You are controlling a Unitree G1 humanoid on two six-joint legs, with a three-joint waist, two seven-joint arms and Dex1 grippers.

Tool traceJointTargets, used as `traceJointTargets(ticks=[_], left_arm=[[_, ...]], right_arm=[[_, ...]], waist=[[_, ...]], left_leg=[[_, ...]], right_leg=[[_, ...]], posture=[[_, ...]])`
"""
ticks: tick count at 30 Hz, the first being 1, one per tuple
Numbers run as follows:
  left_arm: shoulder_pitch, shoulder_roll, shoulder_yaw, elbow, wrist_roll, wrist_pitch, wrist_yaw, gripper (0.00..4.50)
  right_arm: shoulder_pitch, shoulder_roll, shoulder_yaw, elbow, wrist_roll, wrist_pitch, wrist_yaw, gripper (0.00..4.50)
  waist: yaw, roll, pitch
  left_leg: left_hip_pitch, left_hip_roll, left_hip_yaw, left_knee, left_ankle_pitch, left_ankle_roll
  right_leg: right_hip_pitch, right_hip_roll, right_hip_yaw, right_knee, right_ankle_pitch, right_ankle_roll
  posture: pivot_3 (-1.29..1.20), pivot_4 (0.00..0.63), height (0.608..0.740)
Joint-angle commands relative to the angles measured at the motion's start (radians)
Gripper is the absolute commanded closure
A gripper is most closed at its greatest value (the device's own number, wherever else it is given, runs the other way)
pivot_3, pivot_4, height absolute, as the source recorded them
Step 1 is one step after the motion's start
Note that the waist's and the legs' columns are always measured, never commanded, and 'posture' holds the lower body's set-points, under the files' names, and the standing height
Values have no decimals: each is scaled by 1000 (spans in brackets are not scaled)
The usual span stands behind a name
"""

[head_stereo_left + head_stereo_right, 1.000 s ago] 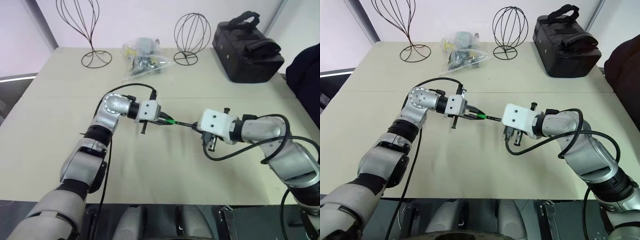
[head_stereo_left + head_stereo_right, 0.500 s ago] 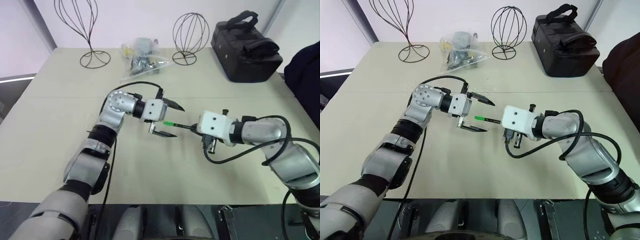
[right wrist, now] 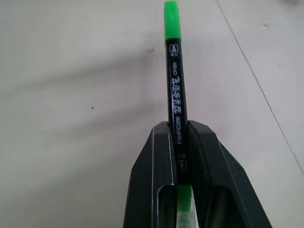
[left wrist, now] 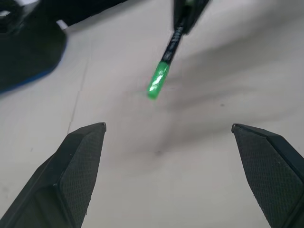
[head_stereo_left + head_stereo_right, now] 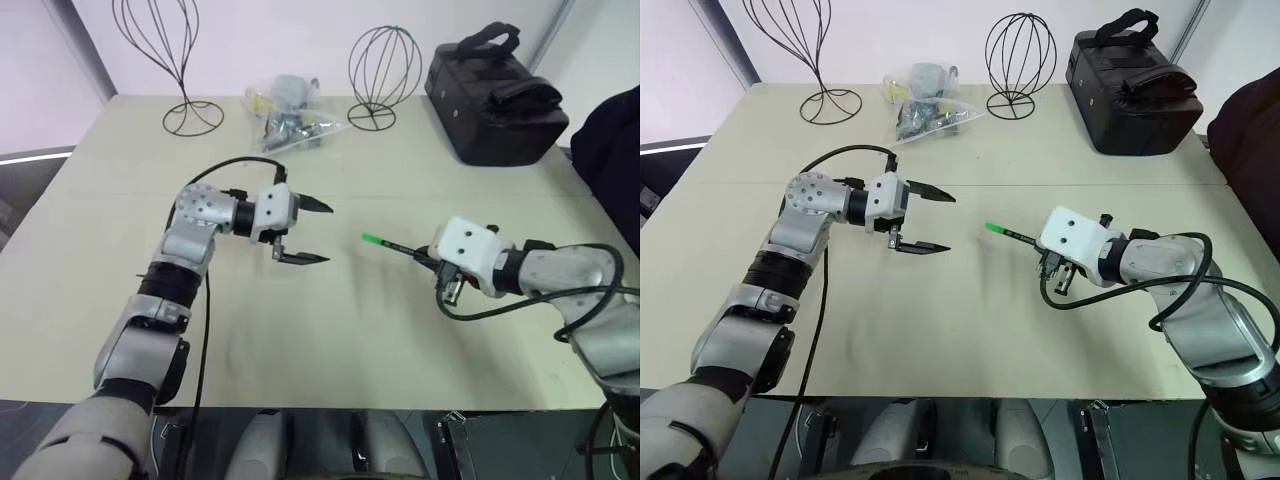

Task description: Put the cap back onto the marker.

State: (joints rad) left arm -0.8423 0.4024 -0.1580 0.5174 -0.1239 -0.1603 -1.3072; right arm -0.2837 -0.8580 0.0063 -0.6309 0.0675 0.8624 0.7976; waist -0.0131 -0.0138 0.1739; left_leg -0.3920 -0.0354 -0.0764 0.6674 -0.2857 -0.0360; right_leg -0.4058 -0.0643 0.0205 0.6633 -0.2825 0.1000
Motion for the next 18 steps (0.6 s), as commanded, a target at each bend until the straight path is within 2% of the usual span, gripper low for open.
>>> traceJointTargets(ticks=[1,8,12,15,18], left_arm=[[61,-2,42,-99,5,87,149,60],[241,0,40,-353,-24,284,278,60],[293,-7,34,-460,-38,366,323,60],[303,0,28,-503,-74,392,296,60],[317,36,15,-553,-136,414,200,60]], right_arm=[[23,98,-95,-105,9,180,-131,4500],[151,287,-149,-241,-41,398,-356,4500],[245,371,-144,-271,-77,430,-468,4500],[284,438,-154,-270,-81,439,-521,4500],[337,475,-157,-248,-88,422,-562,4500]], waist=[[-1,0,0],[4,0,0],[4,1,0],[2,1,-1],[-1,2,-1]], left_leg=[[0,0,0,0,0,0],[0,-1,0,0,0,0],[0,-1,0,0,0,0],[1,-1,0,0,0,0],[1,-1,0,0,0,0]], right_leg=[[0,0,0,0,0,0],[0,-1,1,0,0,0],[0,-1,1,0,0,0],[0,-1,1,0,0,0],[0,-1,1,0,0,0]], posture=[[0,150,740],[0,150,740],[0,150,740],[0,150,740],[0,150,740]])
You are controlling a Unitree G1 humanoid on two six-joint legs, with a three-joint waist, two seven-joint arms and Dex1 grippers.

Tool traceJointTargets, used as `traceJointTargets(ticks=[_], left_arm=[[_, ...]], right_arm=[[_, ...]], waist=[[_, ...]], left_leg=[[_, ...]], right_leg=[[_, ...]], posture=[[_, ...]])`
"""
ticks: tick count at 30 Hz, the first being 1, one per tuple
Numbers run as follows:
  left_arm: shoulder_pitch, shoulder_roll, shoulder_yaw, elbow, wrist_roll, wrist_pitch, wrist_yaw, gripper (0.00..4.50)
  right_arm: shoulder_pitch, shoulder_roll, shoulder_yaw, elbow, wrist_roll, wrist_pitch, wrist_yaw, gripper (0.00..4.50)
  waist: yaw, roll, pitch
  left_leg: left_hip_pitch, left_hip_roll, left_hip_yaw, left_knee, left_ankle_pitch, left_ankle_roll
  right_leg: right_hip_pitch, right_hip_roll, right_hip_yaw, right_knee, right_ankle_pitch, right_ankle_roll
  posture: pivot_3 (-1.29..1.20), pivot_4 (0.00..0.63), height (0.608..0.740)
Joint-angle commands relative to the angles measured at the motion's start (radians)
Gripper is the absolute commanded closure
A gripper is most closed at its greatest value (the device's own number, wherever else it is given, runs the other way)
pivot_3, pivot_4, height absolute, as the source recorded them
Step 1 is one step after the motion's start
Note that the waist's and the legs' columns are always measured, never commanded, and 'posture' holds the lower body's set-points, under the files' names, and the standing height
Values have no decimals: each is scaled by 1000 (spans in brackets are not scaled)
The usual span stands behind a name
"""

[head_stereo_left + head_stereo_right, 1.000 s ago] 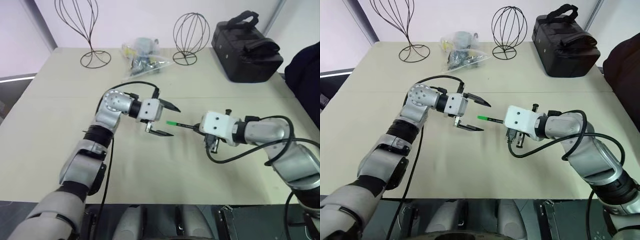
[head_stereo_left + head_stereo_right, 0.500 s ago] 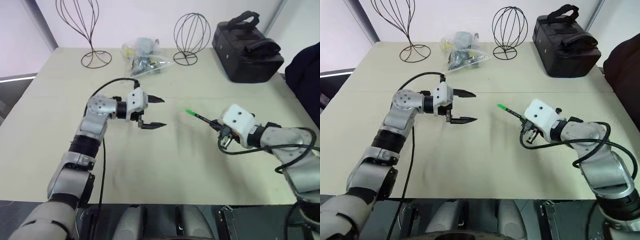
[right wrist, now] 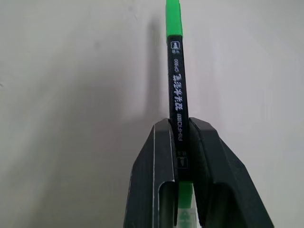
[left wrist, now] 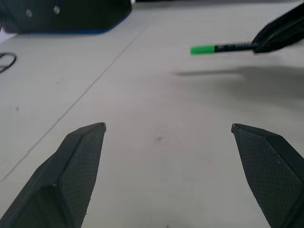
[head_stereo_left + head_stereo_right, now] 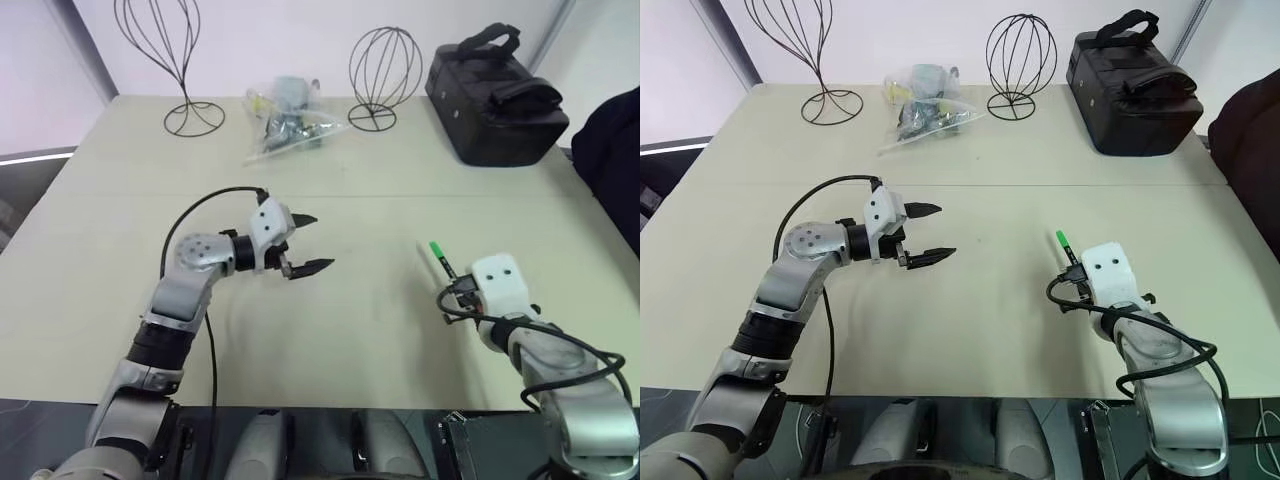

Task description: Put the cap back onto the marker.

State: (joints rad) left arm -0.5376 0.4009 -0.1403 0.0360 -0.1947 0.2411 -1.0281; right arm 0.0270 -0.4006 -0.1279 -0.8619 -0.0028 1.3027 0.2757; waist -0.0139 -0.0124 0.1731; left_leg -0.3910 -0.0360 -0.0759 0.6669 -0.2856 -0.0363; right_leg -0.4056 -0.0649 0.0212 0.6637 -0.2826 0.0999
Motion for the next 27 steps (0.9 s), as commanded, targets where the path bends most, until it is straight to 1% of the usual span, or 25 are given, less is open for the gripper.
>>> traceJointTargets(ticks=[1,4,7,12,14,15,17,19,23,25,27], left_arm=[[19,52,-8,-87,-84,15,-113,60],[30,102,-24,-114,-120,21,-197,60],[16,146,-39,-102,-130,11,-266,60],[-11,172,-63,-59,-113,-32,-328,60],[-20,169,-68,-46,-109,-41,-334,0],[-26,166,-71,-41,-109,-42,-335,0],[-34,164,-76,-36,-110,-46,-336,0],[-40,162,-79,-30,-111,-49,-336,0],[-48,168,-84,-11,-105,-66,-355,0],[-54,171,-85,8,-101,-78,-370,0],[-66,171,-87,35,-94,-97,-385,0]], right_arm=[[38,23,-26,-10,-19,-23,-48,4500],[45,61,-53,1,-4,-24,-62,4500],[60,81,-62,15,0,-30,-73,4500],[76,91,-69,22,4,-42,-83,4500],[84,90,-72,19,6,-44,-80,3505],[89,88,-74,12,8,-40,-77,3155],[97,81,-82,-6,13,-30,-70,2218],[101,66,-98,-27,23,-19,-55,1181],[118,-97,-146,-156,75,28,67,1181],[130,-170,-187,-183,126,24,130,1181],[158,-255,-253,-185,217,-19,200,1181]], waist=[[-3,0,0],[-3,1,0],[-1,1,0],[1,1,0],[0,1,0],[0,1,0],[0,1,0],[0,1,0],[-1,2,0],[-1,2,0],[1,2,0]], left_leg=[[0,0,0,0,0,0],[0,0,0,-1,0,0],[1,0,0,-1,0,0],[1,0,0,-1,0,0],[1,0,0,-1,0,0],[1,0,0,-1,0,0],[1,0,0,-1,0,0],[1,0,0,-1,0,0],[1,0,0,-1,0,0],[1,0,0,-1,0,0],[1,0,0,-1,0,0]], right_leg=[[0,0,0,0,0,0],[0,0,0,0,0,0],[1,0,0,0,0,0],[1,0,0,-1,0,0],[1,0,0,-1,0,0],[1,0,0,-1,0,0],[1,0,0,-1,0,0],[1,0,0,-1,0,0],[1,0,0,-1,0,0],[1,1,0,-1,0,0],[1,1,-1,-1,0,0]], posture=[[0,150,740],[0,150,740],[0,150,740],[0,150,740],[0,150,740],[0,150,740],[0,150,740],[0,150,740],[0,150,740],[0,150,740],[0,150,740]])
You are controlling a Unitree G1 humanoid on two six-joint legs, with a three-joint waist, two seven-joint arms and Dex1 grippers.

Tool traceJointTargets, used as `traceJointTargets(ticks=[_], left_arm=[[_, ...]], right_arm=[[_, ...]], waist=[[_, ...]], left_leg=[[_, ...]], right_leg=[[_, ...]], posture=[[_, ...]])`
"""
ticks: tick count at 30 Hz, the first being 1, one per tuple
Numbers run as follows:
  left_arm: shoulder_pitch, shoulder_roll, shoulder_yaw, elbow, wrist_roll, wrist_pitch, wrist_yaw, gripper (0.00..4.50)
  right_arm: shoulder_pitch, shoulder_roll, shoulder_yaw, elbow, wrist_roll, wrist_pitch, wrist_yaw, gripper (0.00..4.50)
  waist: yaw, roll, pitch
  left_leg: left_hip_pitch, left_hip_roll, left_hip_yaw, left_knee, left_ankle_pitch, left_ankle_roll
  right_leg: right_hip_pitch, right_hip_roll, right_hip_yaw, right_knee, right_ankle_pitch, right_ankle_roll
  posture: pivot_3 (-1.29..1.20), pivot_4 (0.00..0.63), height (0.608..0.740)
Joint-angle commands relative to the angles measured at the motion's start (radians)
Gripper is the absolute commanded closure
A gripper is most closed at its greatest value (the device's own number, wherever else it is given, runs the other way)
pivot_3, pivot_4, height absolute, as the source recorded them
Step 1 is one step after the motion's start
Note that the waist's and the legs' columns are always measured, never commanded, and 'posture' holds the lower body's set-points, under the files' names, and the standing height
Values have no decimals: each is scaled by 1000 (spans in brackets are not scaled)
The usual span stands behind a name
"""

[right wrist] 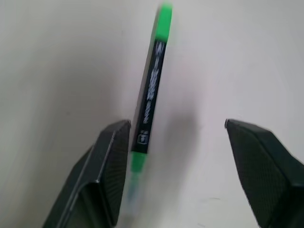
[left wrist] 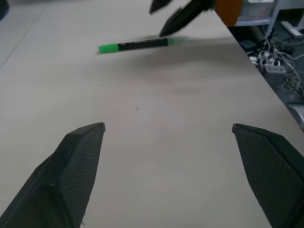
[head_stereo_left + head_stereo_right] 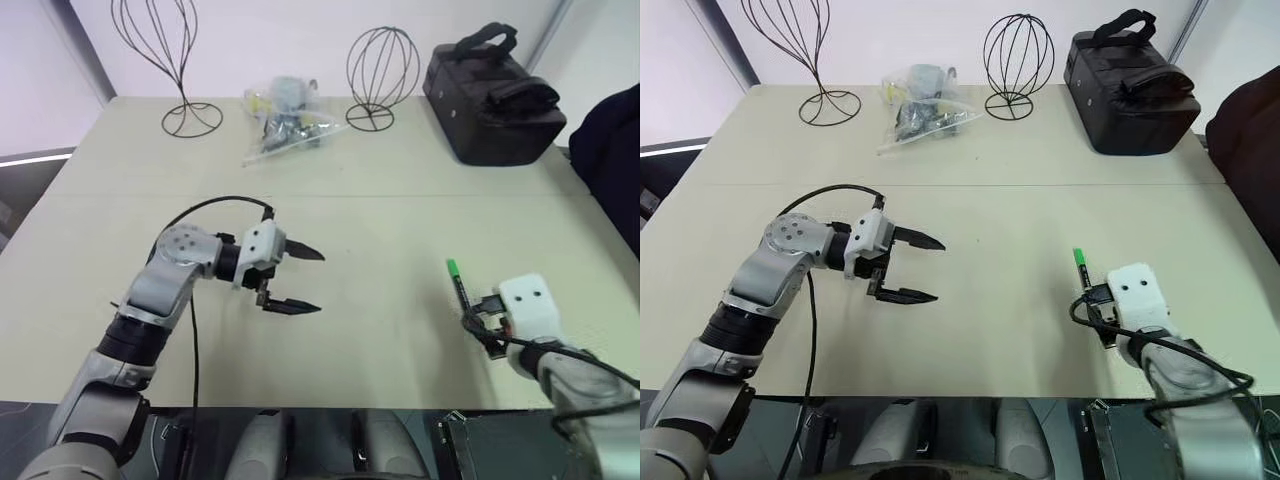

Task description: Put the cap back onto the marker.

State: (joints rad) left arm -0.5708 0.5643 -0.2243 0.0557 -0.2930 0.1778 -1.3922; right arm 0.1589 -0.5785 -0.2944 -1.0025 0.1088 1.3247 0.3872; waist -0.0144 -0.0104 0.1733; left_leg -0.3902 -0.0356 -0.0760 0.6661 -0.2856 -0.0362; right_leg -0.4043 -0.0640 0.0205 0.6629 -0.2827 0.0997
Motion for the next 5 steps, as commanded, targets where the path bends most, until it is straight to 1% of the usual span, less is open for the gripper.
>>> traceJointTargets(ticks=[1,3,5], left_arm=[[-39,6,-4,31,7,-43,-27,0],[-47,5,-6,50,8,-53,-42,0],[-51,1,-6,60,7,-65,-48,0]], right_arm=[[44,-115,-137,-45,175,-59,117,1181],[82,-186,-235,-45,337,-98,142,1181],[113,-238,-310,-45,497,-127,106,1181]], waist=[[1,0,0],[3,0,0],[3,-1,0]], left_leg=[[0,0,0,0,0,0],[0,0,0,0,0,0],[0,0,0,0,0,0]], right_leg=[[1,0,0,0,0,0],[1,0,-1,-1,0,0],[2,-1,-1,-2,0,0]], posture=[[0,150,740],[0,150,740],[0,150,740]])
